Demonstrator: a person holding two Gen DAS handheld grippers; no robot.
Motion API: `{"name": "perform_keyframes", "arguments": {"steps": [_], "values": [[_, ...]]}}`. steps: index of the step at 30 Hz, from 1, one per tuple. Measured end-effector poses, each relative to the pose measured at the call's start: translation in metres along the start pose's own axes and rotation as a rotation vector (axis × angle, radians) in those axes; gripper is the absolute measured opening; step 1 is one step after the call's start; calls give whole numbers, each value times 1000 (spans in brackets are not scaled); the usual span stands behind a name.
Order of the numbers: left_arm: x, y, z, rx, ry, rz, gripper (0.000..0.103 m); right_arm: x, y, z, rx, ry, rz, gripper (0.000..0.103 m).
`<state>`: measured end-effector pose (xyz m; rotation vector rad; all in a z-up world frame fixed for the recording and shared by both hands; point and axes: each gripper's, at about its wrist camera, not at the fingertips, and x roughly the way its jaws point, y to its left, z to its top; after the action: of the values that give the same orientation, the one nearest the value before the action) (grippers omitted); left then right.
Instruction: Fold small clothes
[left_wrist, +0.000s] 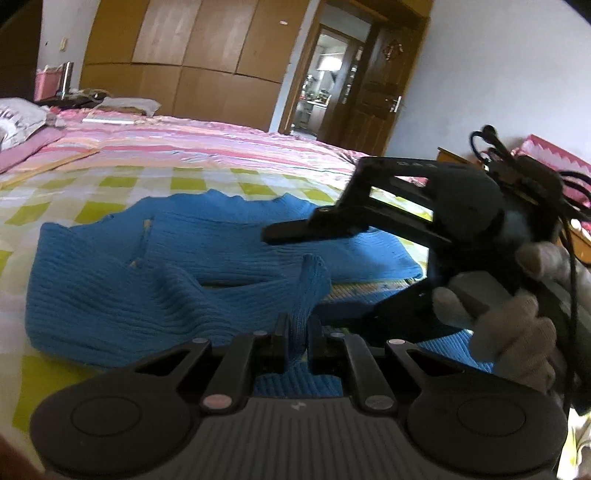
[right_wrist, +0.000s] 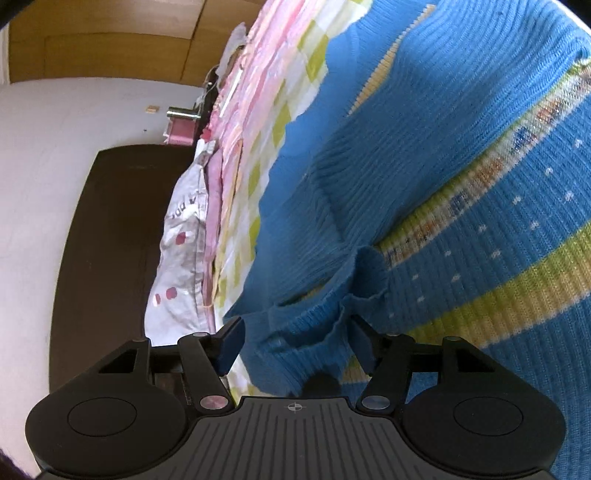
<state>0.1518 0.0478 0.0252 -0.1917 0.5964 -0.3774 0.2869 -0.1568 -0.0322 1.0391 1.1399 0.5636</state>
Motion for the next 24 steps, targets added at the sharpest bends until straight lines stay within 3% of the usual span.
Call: {"name": "perform_keyframes", "arguments": {"steps": [3, 8, 10, 17, 24], "values": [[-4, -2, 0, 15, -10, -7, 16, -6, 1, -1, -13, -19, -42, 61], [-4, -6, -2, 32, 0, -18, 16, -3, 13, -4, -120, 0, -130, 16], [-4, -8, -2, 38, 3, -17, 16, -3, 16, -6, -151, -9, -157, 7], [-21, -3, 13, -3, -70, -24, 42, -41, 46, 9, -313, -155, -141, 4], [-32, 8, 32, -16, -148, 41, 45, -84, 66, 42, -387, -304, -109, 4]]}}
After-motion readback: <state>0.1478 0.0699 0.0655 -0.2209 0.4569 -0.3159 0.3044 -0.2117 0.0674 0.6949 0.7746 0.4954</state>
